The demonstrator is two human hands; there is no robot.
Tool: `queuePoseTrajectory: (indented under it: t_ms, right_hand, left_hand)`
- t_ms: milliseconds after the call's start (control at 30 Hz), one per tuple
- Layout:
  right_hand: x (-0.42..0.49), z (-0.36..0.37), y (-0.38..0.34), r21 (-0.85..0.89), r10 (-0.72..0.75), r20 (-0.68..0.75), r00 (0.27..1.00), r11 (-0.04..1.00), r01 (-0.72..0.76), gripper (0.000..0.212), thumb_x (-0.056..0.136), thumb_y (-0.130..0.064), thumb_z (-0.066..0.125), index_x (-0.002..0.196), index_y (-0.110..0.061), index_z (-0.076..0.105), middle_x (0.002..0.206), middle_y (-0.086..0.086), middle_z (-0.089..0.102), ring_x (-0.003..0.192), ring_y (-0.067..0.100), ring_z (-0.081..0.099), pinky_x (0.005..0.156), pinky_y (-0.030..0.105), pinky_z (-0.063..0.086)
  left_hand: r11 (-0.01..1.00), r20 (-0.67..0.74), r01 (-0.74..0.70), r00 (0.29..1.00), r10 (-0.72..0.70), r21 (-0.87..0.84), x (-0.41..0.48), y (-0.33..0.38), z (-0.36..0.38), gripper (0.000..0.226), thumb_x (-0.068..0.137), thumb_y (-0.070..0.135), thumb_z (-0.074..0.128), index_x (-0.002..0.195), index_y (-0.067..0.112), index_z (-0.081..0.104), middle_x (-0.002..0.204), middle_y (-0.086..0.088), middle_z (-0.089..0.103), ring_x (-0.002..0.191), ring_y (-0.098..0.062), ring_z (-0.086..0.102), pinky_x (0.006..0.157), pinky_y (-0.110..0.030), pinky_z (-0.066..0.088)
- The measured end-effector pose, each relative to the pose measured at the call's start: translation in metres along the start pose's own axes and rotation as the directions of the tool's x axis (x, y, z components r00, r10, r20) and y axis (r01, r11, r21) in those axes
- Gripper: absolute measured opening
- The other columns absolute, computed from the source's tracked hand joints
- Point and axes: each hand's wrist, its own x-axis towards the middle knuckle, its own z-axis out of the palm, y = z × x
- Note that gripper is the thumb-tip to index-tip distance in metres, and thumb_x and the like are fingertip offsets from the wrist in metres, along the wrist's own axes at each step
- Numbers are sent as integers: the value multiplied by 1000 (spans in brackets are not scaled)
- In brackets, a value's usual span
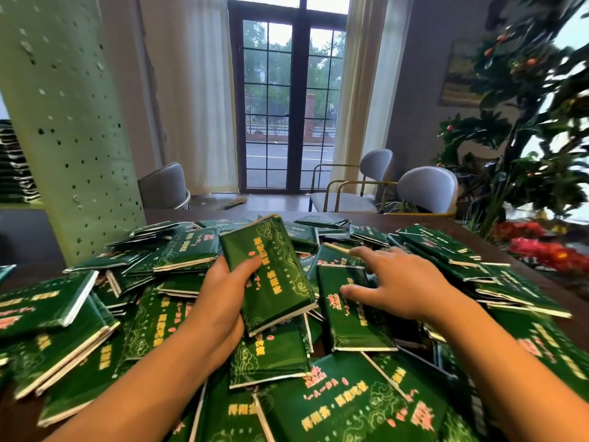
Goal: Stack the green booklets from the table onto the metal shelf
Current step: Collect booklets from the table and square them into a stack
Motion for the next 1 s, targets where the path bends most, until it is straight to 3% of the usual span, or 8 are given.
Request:
queuePoseTrajectory:
  t_ms: [100,267,400,500,633,767,833,1000]
  right_hand:
    - [1,5,-3,184,-65,162,985,982,34,87,75,-73,53,146,-38,17,148,-2,39,135,23,31,106,42,36]
    - [5,11,-1,445,-89,22,996,893,70,91,76,-50,72,148,-35,17,147,0,38,131,17,38,106,33,35]
    - [4,7,-1,658,-47,-80,996,748,88,82,83,-25,71,146,-40,20,136,0,44,110,9,52,87,22,46]
    - [3,3,-2,853,51,-115,992,516,72,66,87,-19,66,139,-44,33,116,1,48,88,15,63,74,30,58]
    - [0,-8,-10,993,192,-110,975,-17,115,41,91,-3,54,123,-28,59,108,10,63,71,22,68,58,26,57]
    - [-2,-11,-23,976,101,-87,991,-190,105,46,88,5,42,118,-23,64,102,9,71,78,23,68,63,28,59]
    - [-3,-5,-30,972,10,-131,991,-195,130,49,83,4,50,121,-25,61,113,9,68,94,25,68,77,33,58]
    - [-7,3,-37,950,-139,-249,958,158,270,59,82,-5,66,132,-34,52,123,-4,64,106,13,64,84,25,53]
  left_hand:
    - [999,10,32,999,-32,-9,-1,1,-2,11,94,9,54,102,14,59,71,-5,74,60,-17,71,48,-29,57]
    - [998,14,59,998,-60,14,-4,3,-2,7,94,12,55,99,16,59,71,-5,74,60,-17,71,49,-29,57]
    - [997,24,66,997,-67,33,-3,2,-3,13,94,14,56,106,14,60,78,-8,74,65,-20,71,55,-33,59]
    - [997,21,69,997,-70,45,-1,1,-3,20,93,13,56,113,13,60,87,-11,74,70,-21,71,58,-35,60]
    - [992,43,111,993,-114,68,-3,0,-4,19,95,14,54,113,12,59,82,-11,75,67,-21,72,58,-34,59]
    - [990,69,119,990,-124,68,-4,1,-3,20,97,11,48,114,7,58,80,-11,73,66,-20,70,60,-33,59]
    - [991,91,113,989,-119,65,-6,0,-1,24,97,10,46,119,4,56,85,-13,71,71,-23,68,67,-37,57]
    - [991,135,137,981,-136,3,-13,-5,6,31,101,17,40,130,12,50,110,-20,69,94,-32,70,79,-46,57]
